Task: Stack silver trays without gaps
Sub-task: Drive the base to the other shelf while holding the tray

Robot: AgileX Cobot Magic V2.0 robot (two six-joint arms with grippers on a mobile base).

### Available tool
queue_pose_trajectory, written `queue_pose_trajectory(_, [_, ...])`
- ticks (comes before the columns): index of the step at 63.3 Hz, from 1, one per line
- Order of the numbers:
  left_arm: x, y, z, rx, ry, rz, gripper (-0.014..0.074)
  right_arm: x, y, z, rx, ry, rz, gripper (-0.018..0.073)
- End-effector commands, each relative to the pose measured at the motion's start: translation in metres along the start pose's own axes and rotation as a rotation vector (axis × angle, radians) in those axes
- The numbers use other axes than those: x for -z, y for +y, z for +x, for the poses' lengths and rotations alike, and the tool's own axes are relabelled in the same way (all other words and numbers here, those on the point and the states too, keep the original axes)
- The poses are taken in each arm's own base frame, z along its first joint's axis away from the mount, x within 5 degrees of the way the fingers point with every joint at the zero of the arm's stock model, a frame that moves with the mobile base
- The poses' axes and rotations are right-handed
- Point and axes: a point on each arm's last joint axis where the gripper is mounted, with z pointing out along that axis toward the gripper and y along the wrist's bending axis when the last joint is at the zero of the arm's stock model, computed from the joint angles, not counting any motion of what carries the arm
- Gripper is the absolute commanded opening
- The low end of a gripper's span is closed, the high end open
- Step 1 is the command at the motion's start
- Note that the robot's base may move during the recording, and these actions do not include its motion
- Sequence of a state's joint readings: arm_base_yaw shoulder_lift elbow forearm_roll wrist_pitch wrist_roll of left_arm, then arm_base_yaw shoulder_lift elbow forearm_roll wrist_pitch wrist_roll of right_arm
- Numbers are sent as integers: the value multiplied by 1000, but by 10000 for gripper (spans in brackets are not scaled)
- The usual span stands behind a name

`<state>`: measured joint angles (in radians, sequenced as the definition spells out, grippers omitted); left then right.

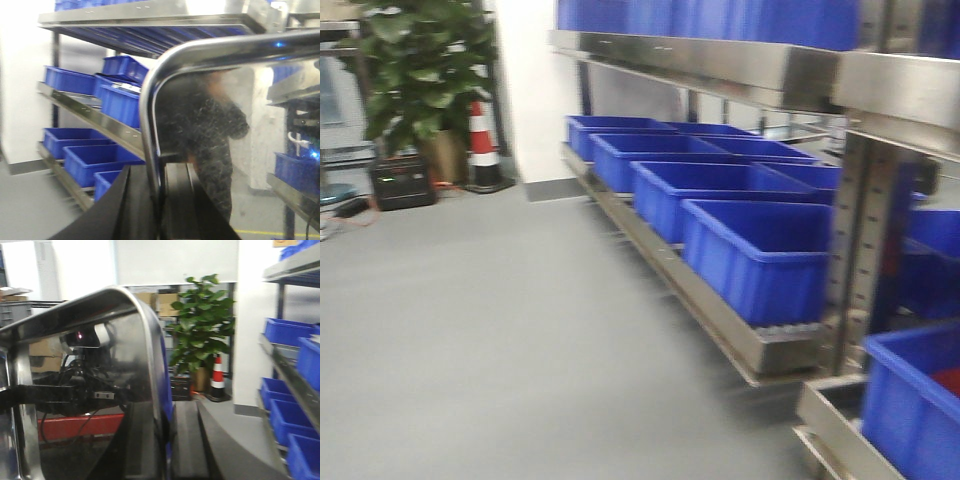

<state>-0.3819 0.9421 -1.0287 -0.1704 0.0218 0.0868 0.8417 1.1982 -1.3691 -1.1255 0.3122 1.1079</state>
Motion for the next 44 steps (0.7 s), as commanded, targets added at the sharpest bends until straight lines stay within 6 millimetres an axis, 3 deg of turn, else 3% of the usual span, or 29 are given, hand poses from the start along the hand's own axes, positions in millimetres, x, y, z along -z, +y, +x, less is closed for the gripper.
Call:
queue_pose_trajectory(1, [-1, -4, 2, -29, 19, 21, -16, 1, 28, -8, -48, -95, -249, -79])
queue_pose_trajectory(44, [-1, -4, 2, -29, 16, 21, -16, 2, 30, -9, -48, -106, -271, -79])
